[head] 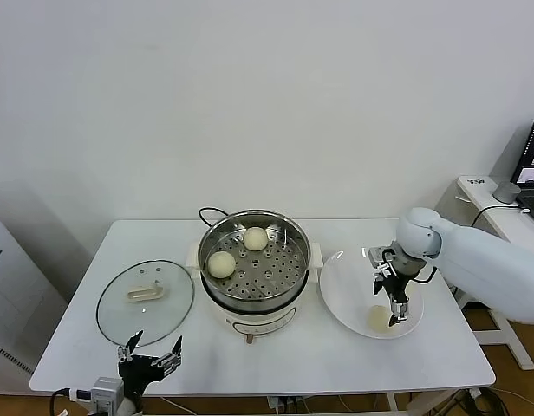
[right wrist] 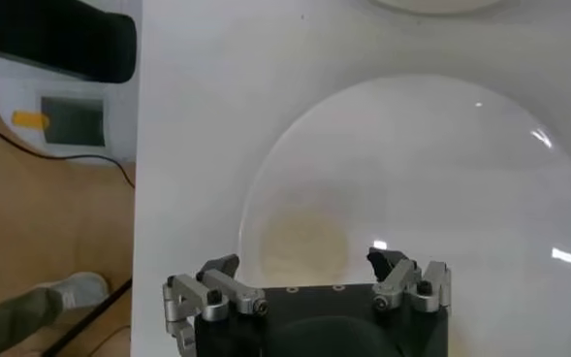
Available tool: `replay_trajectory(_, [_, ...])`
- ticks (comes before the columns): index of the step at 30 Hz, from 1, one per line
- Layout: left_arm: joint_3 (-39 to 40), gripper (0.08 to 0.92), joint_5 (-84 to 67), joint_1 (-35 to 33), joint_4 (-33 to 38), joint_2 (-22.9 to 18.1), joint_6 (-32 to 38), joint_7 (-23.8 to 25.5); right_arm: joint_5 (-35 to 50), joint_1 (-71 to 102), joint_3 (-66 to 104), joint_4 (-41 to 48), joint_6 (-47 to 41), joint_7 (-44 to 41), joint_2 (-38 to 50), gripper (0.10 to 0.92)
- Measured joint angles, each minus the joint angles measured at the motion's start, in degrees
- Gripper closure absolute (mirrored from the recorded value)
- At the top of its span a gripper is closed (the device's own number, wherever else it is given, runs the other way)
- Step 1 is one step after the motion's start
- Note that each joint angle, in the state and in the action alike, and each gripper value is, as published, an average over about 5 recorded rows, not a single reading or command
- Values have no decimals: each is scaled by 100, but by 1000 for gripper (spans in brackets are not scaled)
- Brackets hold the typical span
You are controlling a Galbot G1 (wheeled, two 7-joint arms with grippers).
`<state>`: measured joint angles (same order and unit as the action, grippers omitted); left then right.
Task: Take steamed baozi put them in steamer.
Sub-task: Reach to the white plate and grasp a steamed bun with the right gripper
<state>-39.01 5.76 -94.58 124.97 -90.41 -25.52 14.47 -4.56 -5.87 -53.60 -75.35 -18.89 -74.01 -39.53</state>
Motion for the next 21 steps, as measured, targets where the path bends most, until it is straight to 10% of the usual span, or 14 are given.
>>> replay_trajectory(21, [-1, 177, 33, 68, -144, -3, -13, 0, -431, 417, 278, 572, 139, -22, -402, 203])
